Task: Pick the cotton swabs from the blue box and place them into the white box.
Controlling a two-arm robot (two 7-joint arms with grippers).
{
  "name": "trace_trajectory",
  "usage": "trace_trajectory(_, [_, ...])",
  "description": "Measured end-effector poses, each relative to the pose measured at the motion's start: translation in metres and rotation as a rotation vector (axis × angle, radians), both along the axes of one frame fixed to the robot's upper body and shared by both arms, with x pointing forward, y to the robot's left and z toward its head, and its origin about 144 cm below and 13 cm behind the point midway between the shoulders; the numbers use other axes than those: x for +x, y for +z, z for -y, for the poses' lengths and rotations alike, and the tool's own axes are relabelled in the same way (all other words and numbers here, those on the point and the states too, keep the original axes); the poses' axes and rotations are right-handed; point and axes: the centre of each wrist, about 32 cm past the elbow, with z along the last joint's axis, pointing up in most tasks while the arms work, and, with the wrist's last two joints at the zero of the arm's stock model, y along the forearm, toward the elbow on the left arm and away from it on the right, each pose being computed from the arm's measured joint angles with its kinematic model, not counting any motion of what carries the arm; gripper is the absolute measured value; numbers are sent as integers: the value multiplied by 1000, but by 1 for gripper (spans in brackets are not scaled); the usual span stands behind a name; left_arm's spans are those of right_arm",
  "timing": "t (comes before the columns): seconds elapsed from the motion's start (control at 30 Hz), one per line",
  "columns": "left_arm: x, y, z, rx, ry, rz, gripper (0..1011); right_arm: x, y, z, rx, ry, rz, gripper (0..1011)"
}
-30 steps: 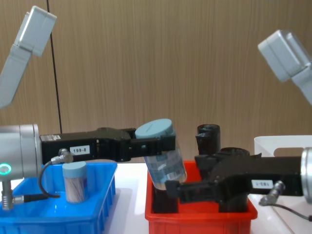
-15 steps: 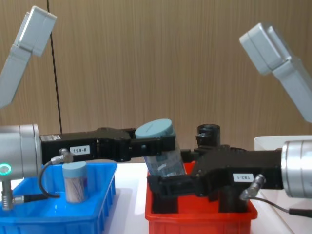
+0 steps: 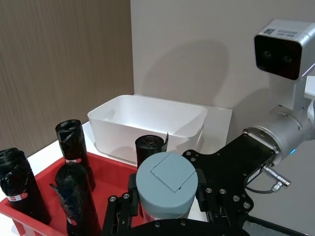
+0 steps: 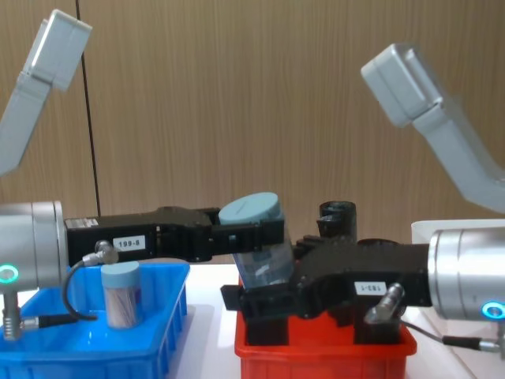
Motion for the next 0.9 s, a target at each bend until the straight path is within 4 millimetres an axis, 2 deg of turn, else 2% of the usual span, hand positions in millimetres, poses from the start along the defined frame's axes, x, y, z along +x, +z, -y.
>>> trace_trajectory(0.2, [0,0,0,0,0,0,660,4,-4,-4,-8,-3,7,985])
trace_trajectory(0.3, [0,0,0,0,0,0,660,6,-5,-5,-10,-4,10,927])
trace_trajectory(0.47, [0,0,0,0,0,0,660,9,-7,-6,-11,-7,18,766])
trace_trajectory(0.53, [0,0,0,0,0,0,660,9,-8,-6,-10,-7,20,731])
trace_trajectory(0.57, [0,0,0,0,0,0,660,9,-8,-6,-9,-8,22,674])
trace_trajectory(0.63, [0,0,0,0,0,0,660,9,-9,-6,-8,-8,24,637])
trace_trajectory(0.83, [0,0,0,0,0,0,660,10,-10,-6,-1,-8,27,629])
trace_trajectory(0.9, [0,0,0,0,0,0,705,10,-10,-5,6,-9,28,629])
